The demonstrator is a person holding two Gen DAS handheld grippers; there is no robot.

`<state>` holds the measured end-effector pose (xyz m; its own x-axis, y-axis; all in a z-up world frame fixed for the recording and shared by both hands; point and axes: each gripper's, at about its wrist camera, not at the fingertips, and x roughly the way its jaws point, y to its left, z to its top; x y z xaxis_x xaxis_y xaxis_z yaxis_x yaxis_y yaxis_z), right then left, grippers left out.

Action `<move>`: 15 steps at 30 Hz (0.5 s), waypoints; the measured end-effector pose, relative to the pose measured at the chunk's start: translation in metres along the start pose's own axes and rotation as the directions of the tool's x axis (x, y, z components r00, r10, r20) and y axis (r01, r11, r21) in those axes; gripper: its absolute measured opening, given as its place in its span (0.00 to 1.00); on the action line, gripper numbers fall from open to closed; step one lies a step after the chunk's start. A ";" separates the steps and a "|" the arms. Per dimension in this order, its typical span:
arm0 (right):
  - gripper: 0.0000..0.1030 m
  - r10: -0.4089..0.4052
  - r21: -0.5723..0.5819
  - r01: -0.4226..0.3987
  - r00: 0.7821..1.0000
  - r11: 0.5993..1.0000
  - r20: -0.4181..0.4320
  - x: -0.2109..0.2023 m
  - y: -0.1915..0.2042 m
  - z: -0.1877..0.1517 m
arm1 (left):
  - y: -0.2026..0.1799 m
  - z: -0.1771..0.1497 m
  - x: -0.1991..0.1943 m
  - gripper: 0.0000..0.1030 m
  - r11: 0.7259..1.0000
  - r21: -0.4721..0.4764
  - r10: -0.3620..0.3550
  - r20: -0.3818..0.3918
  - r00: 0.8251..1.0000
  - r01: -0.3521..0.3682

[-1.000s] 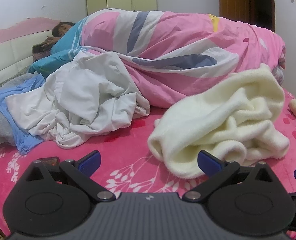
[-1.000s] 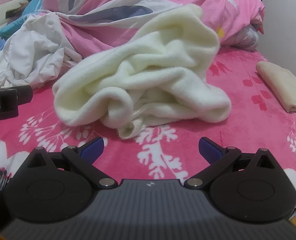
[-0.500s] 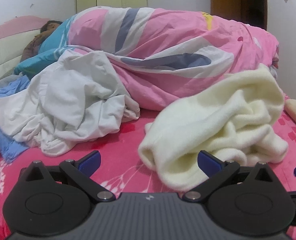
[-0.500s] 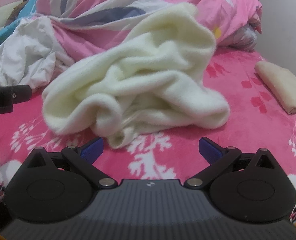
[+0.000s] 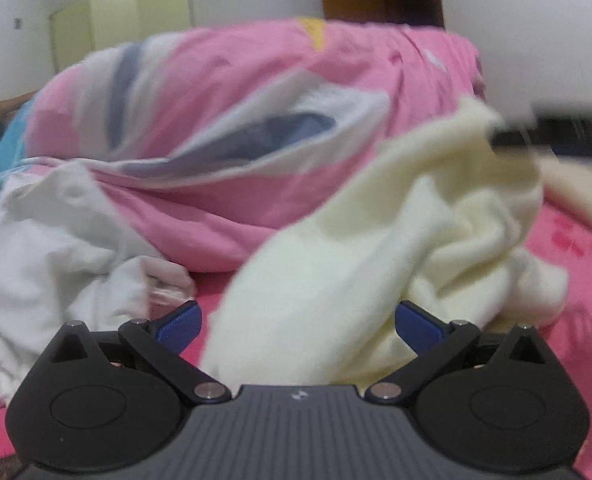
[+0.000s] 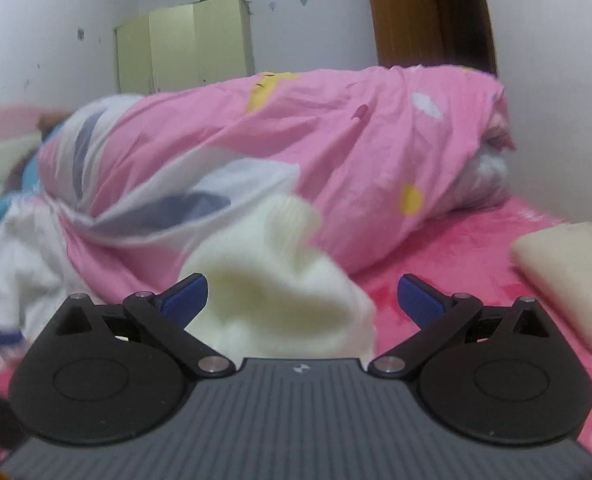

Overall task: Fold clothes
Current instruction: 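Grasp the cream sweater with the left gripper while the right gripper grasps another edge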

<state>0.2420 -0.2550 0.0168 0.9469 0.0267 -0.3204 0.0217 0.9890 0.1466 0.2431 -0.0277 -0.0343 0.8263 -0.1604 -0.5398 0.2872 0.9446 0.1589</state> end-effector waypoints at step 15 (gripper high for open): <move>0.66 0.117 0.113 -0.104 0.987 0.988 -0.114 0.047 -0.010 -0.009 | -0.007 -0.006 0.022 0.29 0.996 -0.085 -0.034 -0.067 0.997 0.029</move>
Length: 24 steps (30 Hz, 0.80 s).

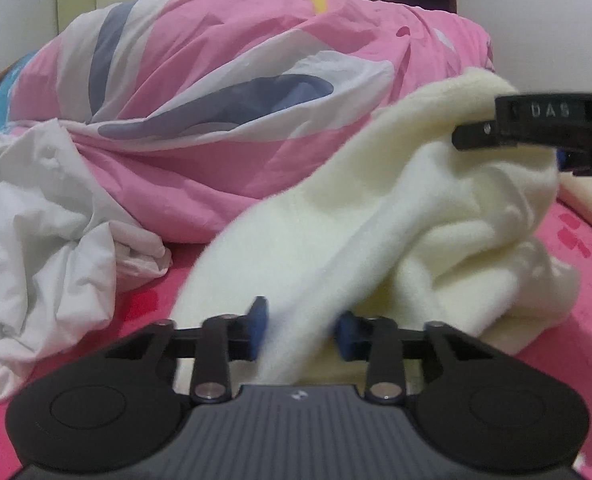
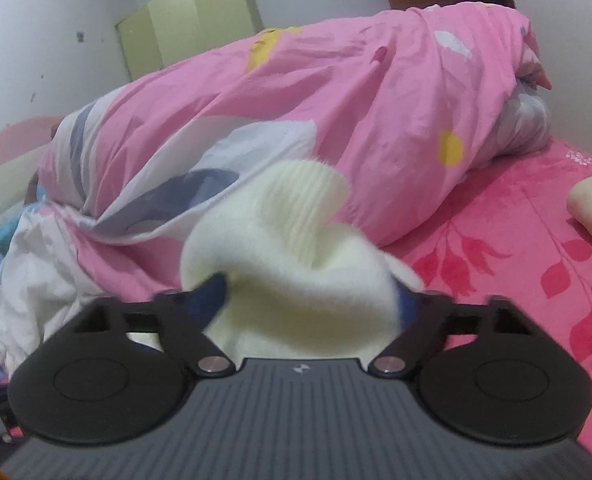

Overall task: Fold clothes
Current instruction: 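Grasp the cream sweater with the left gripper while the right gripper grasps another edge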

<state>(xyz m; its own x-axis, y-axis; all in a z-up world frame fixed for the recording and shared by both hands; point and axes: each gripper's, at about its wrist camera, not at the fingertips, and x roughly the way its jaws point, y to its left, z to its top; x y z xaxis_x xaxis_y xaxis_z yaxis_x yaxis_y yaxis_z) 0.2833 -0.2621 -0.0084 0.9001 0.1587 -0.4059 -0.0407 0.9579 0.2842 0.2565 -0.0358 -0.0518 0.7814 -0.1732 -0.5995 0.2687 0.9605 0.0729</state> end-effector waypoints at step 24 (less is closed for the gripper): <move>0.08 0.141 -0.063 -0.143 0.989 0.988 -0.031 -0.131 0.047 -0.041 | 0.035 -0.047 -0.116 0.07 0.996 -0.083 -0.039 0.037 0.999 0.042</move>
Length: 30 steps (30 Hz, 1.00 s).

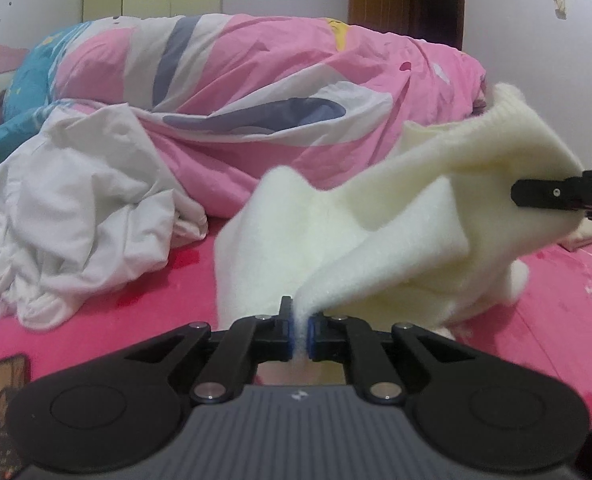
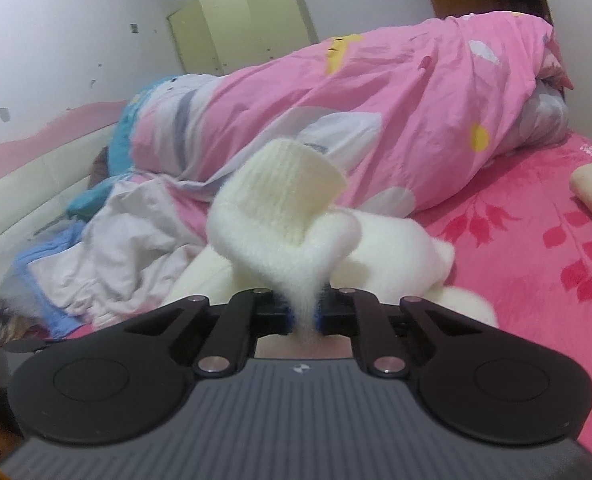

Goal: Fold clothes

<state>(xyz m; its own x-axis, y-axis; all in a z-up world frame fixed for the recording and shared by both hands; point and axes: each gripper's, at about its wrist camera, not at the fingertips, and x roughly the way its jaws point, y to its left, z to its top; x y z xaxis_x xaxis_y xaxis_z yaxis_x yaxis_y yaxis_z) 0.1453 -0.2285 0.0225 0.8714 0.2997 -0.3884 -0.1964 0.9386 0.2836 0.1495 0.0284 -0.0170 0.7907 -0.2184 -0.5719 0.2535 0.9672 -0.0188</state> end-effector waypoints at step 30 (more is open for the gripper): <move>0.10 0.046 -0.045 -0.058 0.969 0.997 -0.241 -0.053 0.022 -0.125 | 0.017 -0.032 -0.086 0.53 0.997 -0.014 -0.072 -0.074 0.995 0.072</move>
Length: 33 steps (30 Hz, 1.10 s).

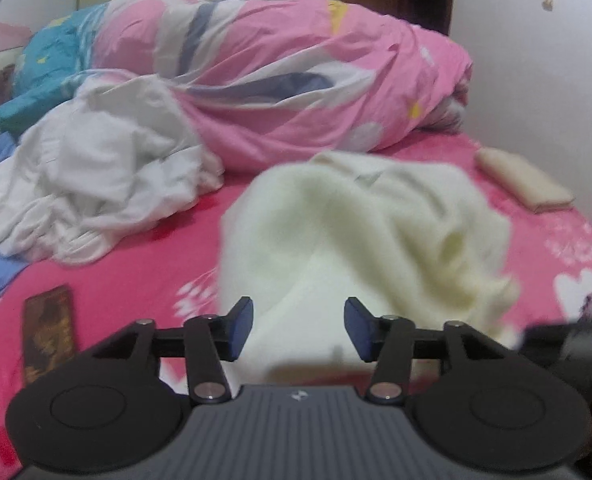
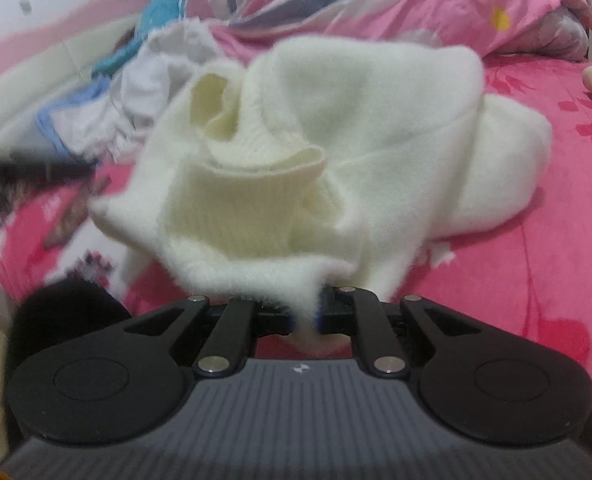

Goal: Fold clothes

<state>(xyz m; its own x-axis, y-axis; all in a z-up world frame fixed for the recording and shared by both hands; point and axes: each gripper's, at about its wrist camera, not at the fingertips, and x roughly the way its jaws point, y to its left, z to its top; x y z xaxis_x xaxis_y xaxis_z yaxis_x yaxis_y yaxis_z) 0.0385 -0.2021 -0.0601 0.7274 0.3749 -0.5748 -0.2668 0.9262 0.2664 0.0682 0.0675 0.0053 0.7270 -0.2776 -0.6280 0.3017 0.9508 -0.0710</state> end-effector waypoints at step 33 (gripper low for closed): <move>0.36 -0.145 -0.182 0.167 0.981 0.969 0.128 0.063 -0.017 0.109 | 0.002 0.015 0.040 0.06 0.958 -0.240 -0.157 0.014 0.988 0.155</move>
<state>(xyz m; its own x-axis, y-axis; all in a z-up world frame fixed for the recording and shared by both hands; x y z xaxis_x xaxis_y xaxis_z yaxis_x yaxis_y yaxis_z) 0.1581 -0.1982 -0.0161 0.8333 0.2279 -0.5037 -0.2519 0.9675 0.0211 0.1073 0.0558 -0.0083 0.6792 -0.4251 -0.5984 0.2541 0.9010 -0.3516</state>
